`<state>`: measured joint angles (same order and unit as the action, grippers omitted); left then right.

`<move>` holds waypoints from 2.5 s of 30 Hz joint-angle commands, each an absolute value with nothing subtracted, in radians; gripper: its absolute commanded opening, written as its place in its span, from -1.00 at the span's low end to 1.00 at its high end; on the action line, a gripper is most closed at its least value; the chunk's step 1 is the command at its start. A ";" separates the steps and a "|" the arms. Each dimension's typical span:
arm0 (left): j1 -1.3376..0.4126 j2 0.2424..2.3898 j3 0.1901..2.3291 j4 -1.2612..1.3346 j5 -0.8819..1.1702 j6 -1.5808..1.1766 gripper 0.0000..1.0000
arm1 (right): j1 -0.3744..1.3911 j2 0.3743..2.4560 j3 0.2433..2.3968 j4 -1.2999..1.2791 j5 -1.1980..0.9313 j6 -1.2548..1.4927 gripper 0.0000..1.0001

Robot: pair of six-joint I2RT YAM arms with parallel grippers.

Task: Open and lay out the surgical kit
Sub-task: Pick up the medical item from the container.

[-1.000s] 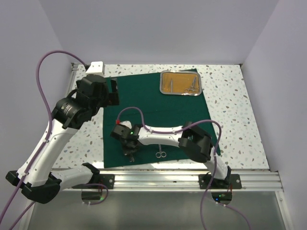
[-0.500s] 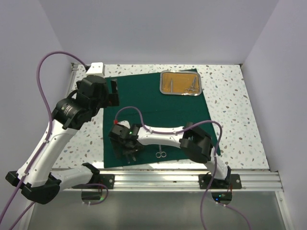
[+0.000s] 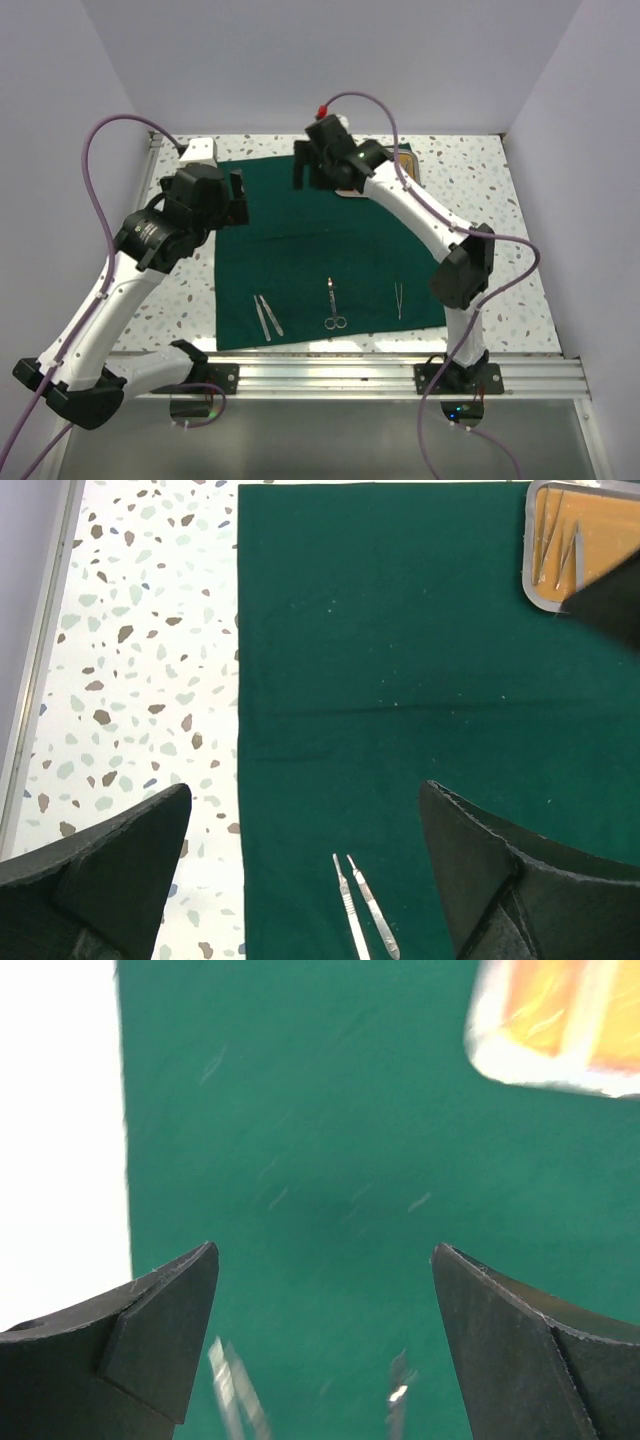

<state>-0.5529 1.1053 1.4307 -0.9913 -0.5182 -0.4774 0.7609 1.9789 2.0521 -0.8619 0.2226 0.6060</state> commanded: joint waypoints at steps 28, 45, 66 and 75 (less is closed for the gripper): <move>-0.554 1.115 1.347 -1.008 -0.488 -0.492 0.99 | 0.365 2.568 2.494 -0.871 0.205 0.494 0.35; -0.554 1.117 1.301 -0.985 -0.488 -0.456 0.99 | 0.357 2.609 2.407 -0.865 0.256 0.515 0.01; -0.552 1.120 1.307 -0.973 -0.482 -0.430 0.99 | 0.360 2.426 2.298 -0.870 0.262 0.532 -1.00; -0.551 1.149 1.365 -0.940 -0.488 -0.411 0.99 | 0.582 2.036 1.886 -0.785 0.224 0.589 -1.00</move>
<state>-0.5522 1.1404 1.3098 -0.9974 -0.4858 -0.4473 0.4488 2.1925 1.9339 -0.8158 0.2653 0.5415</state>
